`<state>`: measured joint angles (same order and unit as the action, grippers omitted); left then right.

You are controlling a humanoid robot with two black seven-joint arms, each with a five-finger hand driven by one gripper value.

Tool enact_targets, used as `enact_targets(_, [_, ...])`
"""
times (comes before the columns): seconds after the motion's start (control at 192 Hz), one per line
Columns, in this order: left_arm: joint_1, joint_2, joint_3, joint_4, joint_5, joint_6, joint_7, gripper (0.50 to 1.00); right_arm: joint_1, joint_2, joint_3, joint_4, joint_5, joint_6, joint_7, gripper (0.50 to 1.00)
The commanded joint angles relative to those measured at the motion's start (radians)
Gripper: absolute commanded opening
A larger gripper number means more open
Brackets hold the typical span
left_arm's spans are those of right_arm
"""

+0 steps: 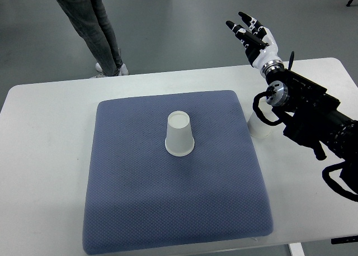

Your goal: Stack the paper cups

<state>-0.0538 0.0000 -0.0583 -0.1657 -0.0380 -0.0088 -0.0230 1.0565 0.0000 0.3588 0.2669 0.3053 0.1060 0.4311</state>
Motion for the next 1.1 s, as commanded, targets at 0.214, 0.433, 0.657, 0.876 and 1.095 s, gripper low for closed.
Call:
enact_targets(0.214, [-0.001, 0.0, -0.002, 0.005, -0.002, -0.005, 0.0, 1.0, 0.002, 0.0, 0.0, 0.0, 0.0, 0.0, 0.0, 0.948])
enact_targets(0.433, [0.002, 0.0, -0.003, 0.018, -0.002, 0.006, 0.0, 1.0, -0.001, 0.0, 0.0, 0.0, 0.0, -0.003, 0.0, 0.948])
enact_targets(0.657, [0.002, 0.0, -0.002, 0.014, -0.002, 0.003, 0.0, 1.0, 0.0, 0.0, 0.0, 0.0, -0.002, -0.003, 0.0, 0.948])
enact_targets(0.876, [0.002, 0.0, -0.003, 0.015, -0.002, 0.003, 0.0, 1.0, 0.002, 0.0, -0.001, -0.001, -0.002, -0.011, 0.0, 0.948])
enact_targets(1.095, [0.002, 0.0, -0.003, 0.015, -0.002, 0.003, 0.0, 1.0, 0.022, 0.0, -0.012, 0.0, 0.0, -0.011, -0.003, 0.948])
